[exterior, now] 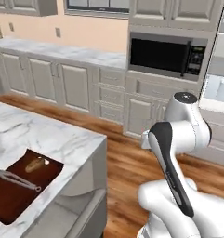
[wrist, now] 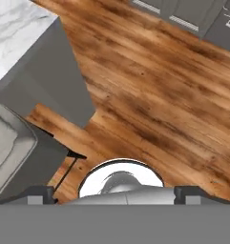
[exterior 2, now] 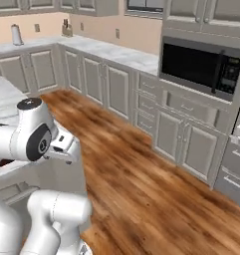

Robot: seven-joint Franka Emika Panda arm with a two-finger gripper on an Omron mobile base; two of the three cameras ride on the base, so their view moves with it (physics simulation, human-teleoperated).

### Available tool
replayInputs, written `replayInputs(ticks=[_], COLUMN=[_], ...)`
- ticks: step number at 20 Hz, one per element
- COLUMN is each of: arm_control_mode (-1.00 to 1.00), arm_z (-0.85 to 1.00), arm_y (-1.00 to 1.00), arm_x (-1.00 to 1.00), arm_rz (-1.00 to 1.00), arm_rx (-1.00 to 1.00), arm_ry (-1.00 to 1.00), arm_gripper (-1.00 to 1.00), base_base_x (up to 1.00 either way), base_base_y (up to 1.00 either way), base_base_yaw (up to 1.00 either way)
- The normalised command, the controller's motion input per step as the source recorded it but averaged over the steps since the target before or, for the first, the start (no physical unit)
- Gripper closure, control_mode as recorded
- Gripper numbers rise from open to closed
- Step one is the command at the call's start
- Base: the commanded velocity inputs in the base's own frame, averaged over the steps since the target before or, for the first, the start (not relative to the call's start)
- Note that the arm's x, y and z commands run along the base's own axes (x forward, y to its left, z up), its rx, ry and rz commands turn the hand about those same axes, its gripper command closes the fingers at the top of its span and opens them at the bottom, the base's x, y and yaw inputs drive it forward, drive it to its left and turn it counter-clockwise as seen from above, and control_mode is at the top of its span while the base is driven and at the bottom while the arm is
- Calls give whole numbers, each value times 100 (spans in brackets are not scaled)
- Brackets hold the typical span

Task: Gather the potato and corn from the fridge and place them on a tray on the dining counter. Then gather the fishs from the fridge and place them on the other tray.

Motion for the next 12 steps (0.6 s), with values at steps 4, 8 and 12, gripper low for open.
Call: replayInputs(ticks=[4,8,12], arm_control_mode=[100,100,100], arm_z=[0,0,0], arm_y=[0,0,0], arm_x=[0,0,0], arm_rz=[0,0,0], arm_rx=[0,0,0], arm_ry=[0,0,0], arm_gripper=[-100,-100,-100], base_base_x=[0,7,44], base_base_y=[-16,-48,-69], base_base_yaw=[-96,-85,-63])
